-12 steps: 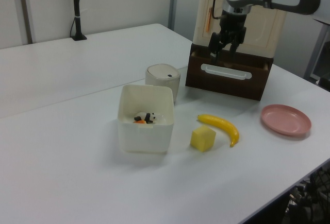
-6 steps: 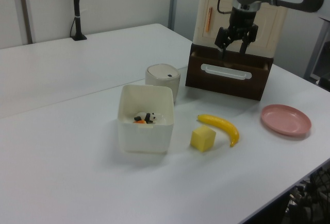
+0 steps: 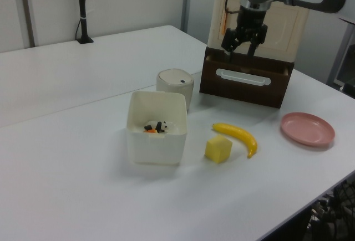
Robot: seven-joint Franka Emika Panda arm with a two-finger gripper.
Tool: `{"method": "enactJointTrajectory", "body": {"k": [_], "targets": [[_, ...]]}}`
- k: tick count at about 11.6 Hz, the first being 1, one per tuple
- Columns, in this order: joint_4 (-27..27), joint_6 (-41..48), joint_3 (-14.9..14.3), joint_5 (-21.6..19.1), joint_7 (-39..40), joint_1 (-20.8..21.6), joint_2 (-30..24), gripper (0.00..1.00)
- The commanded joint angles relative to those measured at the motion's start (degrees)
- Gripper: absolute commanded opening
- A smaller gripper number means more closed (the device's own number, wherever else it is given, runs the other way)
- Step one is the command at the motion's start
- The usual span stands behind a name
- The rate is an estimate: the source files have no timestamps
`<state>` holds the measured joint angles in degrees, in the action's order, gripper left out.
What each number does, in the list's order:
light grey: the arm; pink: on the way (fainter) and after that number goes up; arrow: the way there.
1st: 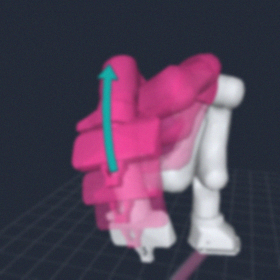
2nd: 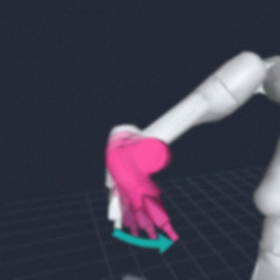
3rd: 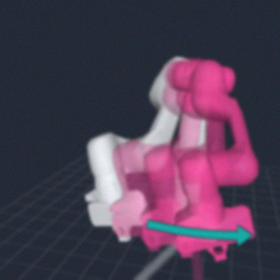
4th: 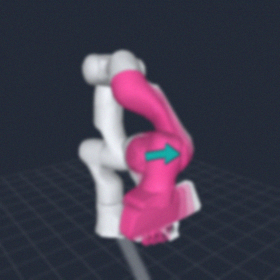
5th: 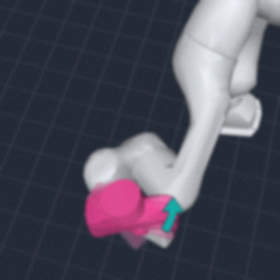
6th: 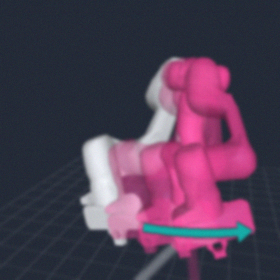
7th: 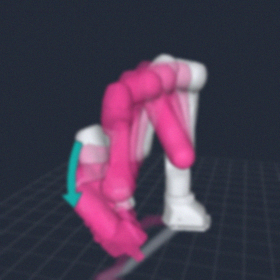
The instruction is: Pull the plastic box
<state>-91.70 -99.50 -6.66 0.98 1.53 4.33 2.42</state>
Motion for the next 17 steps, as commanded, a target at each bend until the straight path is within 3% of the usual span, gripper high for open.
{"method": "enactJointTrajectory", "body": {"k": [1, 4, 7, 10, 17], "targets": [[1.0, 1.3, 6.9, -0.7, -1.1, -4.9, -0.1, 1.00], [1.0, 1.3, 7.4, -0.7, -1.3, -4.7, -0.2, 1.00], [-0.1, 0.9, 4.1, -1.9, -1.3, -3.7, -2.8, 1.00], [-0.3, 1.1, -0.7, -2.5, -1.3, 0.4, -3.4, 1.00], [-1.4, 1.6, 0.6, -4.8, -1.2, -1.1, -4.3, 1.00]]}}
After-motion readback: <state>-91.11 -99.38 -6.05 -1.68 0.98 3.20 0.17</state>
